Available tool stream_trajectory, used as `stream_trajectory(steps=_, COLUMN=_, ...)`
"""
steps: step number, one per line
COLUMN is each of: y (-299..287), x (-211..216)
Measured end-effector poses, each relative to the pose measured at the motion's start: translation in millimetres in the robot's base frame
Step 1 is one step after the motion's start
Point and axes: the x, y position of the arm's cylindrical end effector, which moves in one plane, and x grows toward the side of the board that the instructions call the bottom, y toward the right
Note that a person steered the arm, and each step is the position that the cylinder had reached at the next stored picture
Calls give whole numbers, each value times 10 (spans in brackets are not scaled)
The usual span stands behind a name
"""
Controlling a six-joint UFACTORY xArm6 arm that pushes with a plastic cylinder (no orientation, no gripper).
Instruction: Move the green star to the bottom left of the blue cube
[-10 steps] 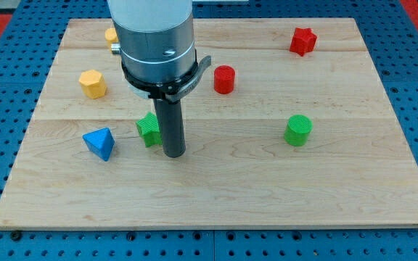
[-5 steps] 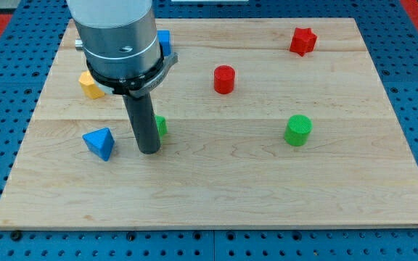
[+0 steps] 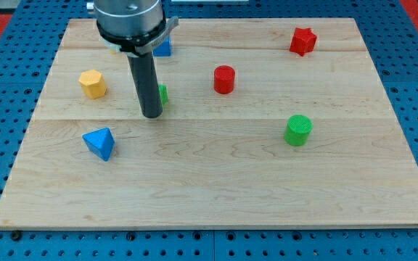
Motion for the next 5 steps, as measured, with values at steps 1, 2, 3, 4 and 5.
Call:
stream_trajectory(steps=1, y=-49, x=-214)
stream_trajectory(steps=2, y=-118, x=-394)
stream_trajectory(steps=3, y=-160, x=-562)
stream_trajectory(steps=4, y=-160, x=-571)
stream_trajectory(steps=5, y=-160, x=-345)
